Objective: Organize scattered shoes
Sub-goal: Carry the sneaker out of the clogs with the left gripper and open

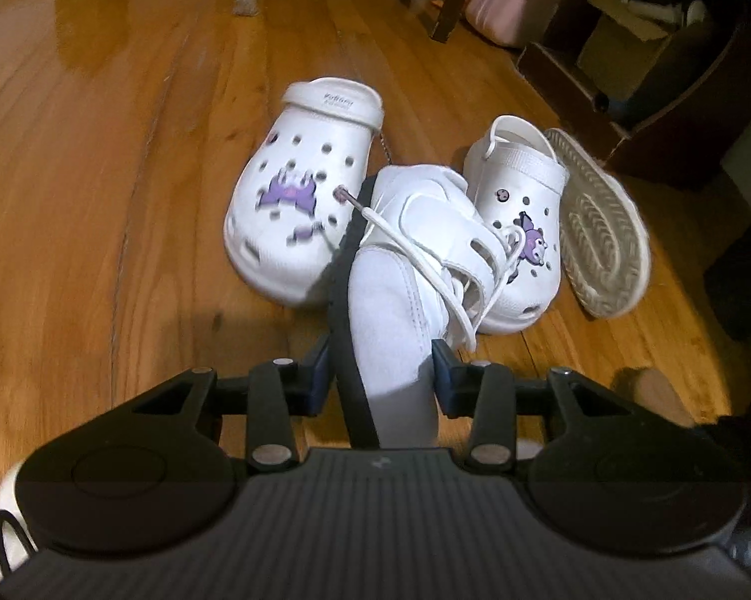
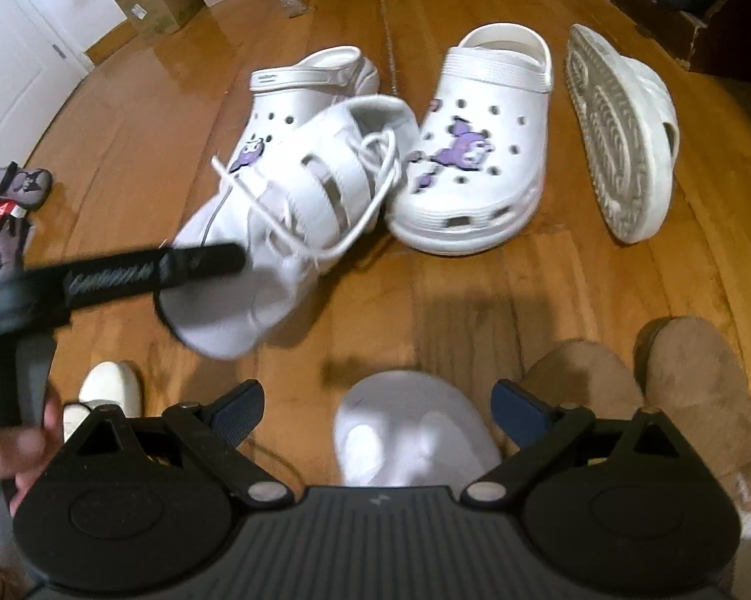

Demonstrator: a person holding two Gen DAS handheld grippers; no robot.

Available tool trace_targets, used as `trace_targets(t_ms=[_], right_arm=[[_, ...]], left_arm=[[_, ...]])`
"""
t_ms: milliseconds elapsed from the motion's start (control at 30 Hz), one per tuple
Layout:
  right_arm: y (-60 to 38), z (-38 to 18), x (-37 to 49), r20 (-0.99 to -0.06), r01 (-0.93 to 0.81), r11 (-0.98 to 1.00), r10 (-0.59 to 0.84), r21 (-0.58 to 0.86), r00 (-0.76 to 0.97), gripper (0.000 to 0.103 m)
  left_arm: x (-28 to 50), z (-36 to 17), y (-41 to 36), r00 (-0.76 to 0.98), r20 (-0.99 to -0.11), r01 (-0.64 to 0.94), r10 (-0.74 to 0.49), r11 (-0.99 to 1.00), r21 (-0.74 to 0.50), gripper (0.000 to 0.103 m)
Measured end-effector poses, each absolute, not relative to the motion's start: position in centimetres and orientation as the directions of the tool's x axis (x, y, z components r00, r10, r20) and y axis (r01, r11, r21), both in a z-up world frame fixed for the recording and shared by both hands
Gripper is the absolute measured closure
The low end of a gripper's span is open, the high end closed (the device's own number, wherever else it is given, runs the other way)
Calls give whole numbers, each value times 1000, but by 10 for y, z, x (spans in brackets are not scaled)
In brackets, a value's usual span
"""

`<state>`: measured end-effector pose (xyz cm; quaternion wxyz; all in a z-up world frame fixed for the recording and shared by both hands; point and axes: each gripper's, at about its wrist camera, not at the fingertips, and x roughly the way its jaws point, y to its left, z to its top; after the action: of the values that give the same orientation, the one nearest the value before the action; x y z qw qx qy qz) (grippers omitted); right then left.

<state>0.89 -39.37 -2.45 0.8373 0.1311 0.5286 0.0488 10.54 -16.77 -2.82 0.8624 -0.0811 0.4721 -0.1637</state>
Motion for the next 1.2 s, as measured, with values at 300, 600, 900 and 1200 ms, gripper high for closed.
trace_targets(t_ms=[300,600,900,1200], right_arm=[[-379,-28,3,-871,38,956,247,289,426,5],[-376,-30,-2,-870,39,955,249,292,426,5],[-388,-33,-7,-865,34,947,276,319,419,5],[-411,-33,-16,-852,84,936,271,342,447,5]], left_arm=[[65,-31,-134,471,-834,169,-287,957,-234,64],[56,-47,-127,452,-845,175,-287,957,-232,64],[42,4,-104,495,-825,131,-271,962,-238,28],[71,11,-151,389,-829,156,-402,915,-371,18]])
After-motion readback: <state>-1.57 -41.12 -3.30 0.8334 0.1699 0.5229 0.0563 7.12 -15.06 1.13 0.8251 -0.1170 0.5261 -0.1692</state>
